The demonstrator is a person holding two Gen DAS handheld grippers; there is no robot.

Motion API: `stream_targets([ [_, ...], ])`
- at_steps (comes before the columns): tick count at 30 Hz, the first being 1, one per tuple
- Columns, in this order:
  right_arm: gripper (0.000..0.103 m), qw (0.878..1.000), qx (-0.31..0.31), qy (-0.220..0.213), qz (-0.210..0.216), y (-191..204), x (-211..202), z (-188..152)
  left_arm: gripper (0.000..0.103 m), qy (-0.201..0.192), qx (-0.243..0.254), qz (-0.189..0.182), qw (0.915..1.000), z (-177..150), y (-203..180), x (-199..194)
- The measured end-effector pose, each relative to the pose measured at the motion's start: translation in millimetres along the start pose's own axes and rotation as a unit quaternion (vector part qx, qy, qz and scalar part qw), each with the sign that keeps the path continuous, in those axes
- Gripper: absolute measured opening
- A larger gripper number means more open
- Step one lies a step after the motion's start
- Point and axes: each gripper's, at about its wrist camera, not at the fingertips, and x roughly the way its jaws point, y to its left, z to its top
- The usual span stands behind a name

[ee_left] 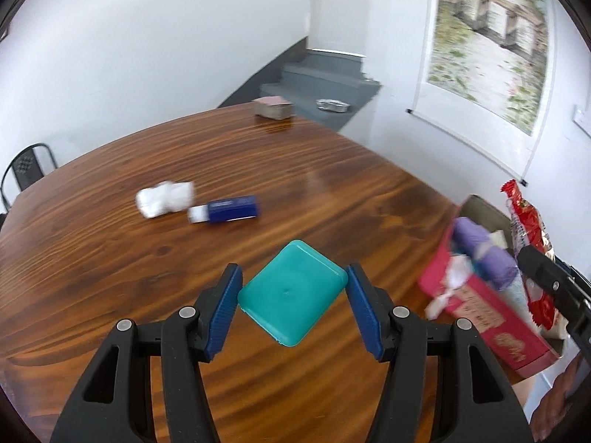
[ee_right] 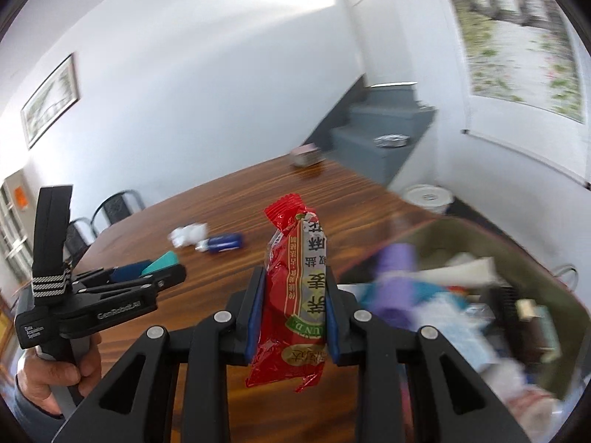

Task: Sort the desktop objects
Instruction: 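Carry the soap box and red pack into the red tin and release both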

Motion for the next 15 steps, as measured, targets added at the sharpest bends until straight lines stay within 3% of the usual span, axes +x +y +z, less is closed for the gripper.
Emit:
stream_targets([
  [7, 0.031, 0.997, 0.048, -0.025, -0.046, -61, -32, -3, 0.061, -0.004, 0.045, -0.034, 0.9984, 12, -69, 5],
  [15, 0.031, 0.994, 0.086, -0.028, -0.065, -112, -49, -13, 0.061, -0.005, 0.091, -0.068, 0.9935, 21, -141, 10],
])
